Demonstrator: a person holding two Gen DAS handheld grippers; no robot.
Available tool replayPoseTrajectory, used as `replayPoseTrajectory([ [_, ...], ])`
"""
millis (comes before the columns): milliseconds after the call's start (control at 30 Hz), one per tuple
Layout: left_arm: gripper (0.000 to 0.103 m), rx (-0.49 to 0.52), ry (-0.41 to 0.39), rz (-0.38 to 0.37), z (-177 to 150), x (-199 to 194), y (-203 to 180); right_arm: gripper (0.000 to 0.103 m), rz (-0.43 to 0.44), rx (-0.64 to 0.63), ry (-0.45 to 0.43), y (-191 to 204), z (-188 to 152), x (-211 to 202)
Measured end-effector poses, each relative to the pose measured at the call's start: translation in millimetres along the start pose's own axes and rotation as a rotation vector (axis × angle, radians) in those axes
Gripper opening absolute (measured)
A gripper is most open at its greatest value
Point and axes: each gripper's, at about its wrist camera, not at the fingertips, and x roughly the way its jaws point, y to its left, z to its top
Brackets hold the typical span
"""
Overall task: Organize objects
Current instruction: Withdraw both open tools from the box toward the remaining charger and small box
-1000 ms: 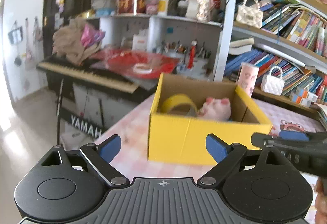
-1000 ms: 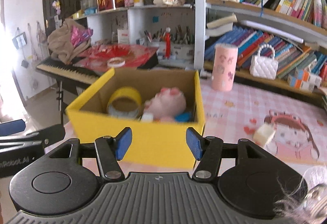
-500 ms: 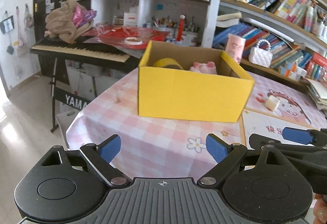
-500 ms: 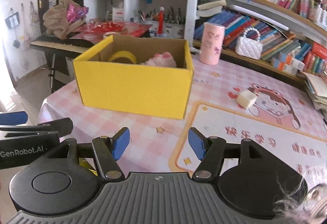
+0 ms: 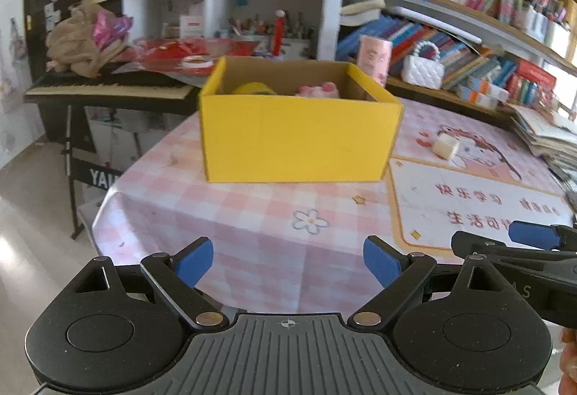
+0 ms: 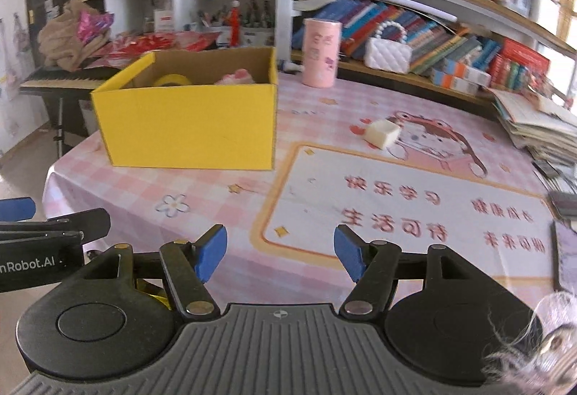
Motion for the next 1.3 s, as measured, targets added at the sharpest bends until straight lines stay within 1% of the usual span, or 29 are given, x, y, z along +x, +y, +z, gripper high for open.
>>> replayPoseTrajectory([
  [467, 0.092, 0.104, 0.020, -0.121, -8.0, 1.4, -35.8, 0.065, -0.128, 0.114, 0.021, -33.3, -24.5, -20.3],
  [767, 0.092, 0.121, 0.028, -0.161, -4.2, 10.5, -51.7, 0.067, -0.164, 0.130, 0.038, -50.2, -26.2, -19.0],
  [867, 0.092, 0.136, 0.037, -0.187, -3.0, 16.2, -64.0, 0.070, -0.185, 0.139, 0.041, -59.3, -26.6, -19.1],
  [1000, 0.092, 0.159, 0.048, -0.218, -0.7, 24.4, -80.9, 0.070, -0.212, 0.159, 0.052, -74.1, -26.4, -16.2],
  [1300, 0.092, 0.189, 0.065, -0.251, 8.9, 45.6, -114.0, 0.071, -0.243, 0.185, 0.070, -106.1, -19.7, -0.4],
])
